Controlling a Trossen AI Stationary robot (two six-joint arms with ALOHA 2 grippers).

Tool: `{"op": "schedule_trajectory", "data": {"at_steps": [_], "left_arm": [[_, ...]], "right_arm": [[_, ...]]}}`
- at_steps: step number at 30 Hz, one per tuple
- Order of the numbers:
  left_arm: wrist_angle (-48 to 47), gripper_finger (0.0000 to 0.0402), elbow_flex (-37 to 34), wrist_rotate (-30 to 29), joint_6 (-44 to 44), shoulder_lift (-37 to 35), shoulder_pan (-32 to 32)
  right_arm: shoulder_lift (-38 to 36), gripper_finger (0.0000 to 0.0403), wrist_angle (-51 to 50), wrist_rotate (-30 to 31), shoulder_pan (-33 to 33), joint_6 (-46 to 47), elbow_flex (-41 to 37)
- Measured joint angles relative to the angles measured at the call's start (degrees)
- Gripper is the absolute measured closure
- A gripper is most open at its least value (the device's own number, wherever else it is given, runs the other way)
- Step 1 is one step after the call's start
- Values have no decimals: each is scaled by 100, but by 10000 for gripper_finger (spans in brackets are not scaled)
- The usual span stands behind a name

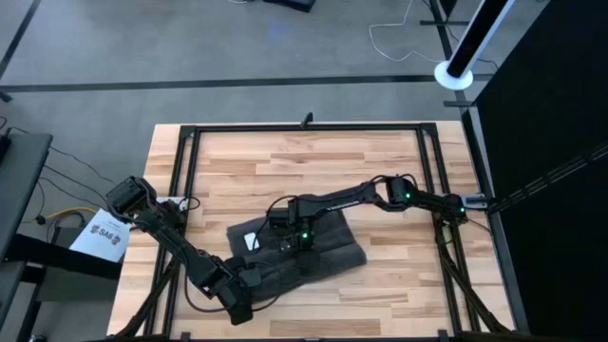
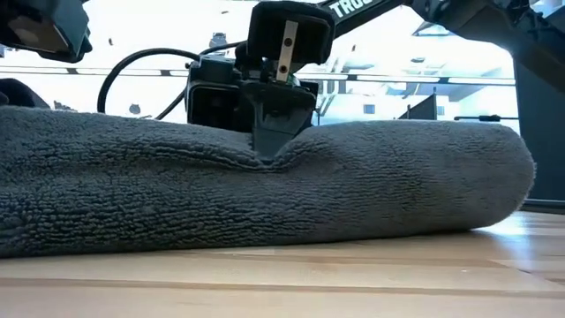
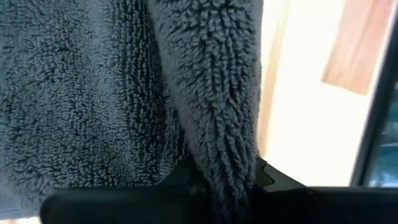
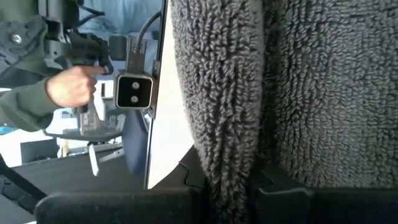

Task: Roll towel
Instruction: Roll the black towel

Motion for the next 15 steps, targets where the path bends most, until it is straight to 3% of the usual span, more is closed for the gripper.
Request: {"op": "schedule_trajectory", "data": {"at_steps": [6,15], "left_arm": [[-311,380,-7,-7,-364,0,6],[-1081,248,271,537,-903,-206,91]], "right_arm": [[9,379,275,70,-17,126,-13],[9,379,324,199,21,115,-32]]}}
